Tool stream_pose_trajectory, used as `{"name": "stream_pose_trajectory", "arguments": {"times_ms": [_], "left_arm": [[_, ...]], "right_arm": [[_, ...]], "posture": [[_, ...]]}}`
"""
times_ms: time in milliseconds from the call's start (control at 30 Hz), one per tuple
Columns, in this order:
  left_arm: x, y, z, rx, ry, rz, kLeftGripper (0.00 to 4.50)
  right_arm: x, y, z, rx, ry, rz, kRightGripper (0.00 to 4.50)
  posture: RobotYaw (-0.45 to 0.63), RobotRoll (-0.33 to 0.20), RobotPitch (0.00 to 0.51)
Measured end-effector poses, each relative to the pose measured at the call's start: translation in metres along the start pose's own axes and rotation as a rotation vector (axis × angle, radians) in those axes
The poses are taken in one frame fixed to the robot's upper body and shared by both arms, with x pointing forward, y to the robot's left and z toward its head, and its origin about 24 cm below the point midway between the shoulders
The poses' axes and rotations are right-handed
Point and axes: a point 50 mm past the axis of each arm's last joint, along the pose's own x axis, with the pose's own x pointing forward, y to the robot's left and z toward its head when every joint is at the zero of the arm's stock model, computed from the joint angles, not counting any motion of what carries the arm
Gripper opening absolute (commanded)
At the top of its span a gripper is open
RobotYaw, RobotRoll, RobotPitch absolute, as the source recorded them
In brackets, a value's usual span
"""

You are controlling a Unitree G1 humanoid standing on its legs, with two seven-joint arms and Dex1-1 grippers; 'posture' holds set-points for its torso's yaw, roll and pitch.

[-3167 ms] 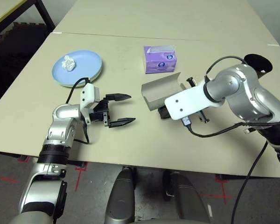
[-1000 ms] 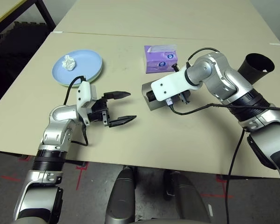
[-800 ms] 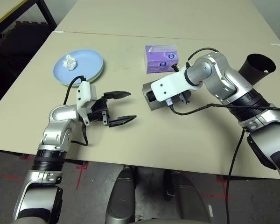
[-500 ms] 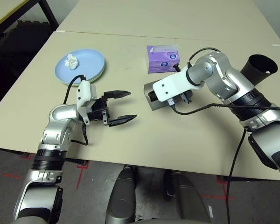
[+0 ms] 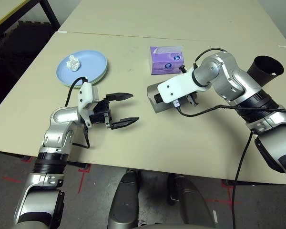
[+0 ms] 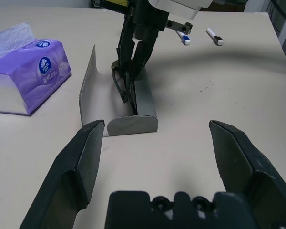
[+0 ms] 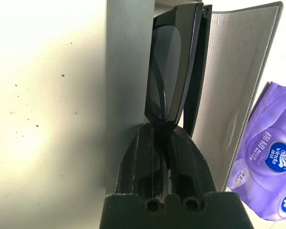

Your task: Organize and tidy the items on the table.

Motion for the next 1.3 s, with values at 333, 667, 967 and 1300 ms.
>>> {"name": "stream_pose_trajectory", "arguments": {"times_ms": [333, 667, 967, 1300], "left_arm": [[0.001, 0.002, 0.002, 0.003, -0.006, 0.005, 4.5], [0.002, 0.005, 0.004, 0.016, -0.012, 0.009, 4.5], [0.002, 0.006, 0.002, 0.005, -0.009, 0.015, 4.5], [0.001, 0.007, 0.001, 0.005, -0.008, 0.018, 4.5]], "right_arm": [[-0.005, -0.002, 0.001, 0.002, -0.005, 0.005, 2.9], [-0.008, -0.002, 0.001, 0.008, -0.01, 0.017, 4.47], [-0.007, -0.005, 0.001, 0.012, -0.011, -0.005, 4.47], [-0.006, -0.029, 0.003, 0.061, -0.021, -0.106, 4.47]], "posture": [[0.29, 0.0, 0.202], [0.29, 0.0, 0.198], [0.28, 0.0, 0.199], [0.28, 0.0, 0.201]]}}
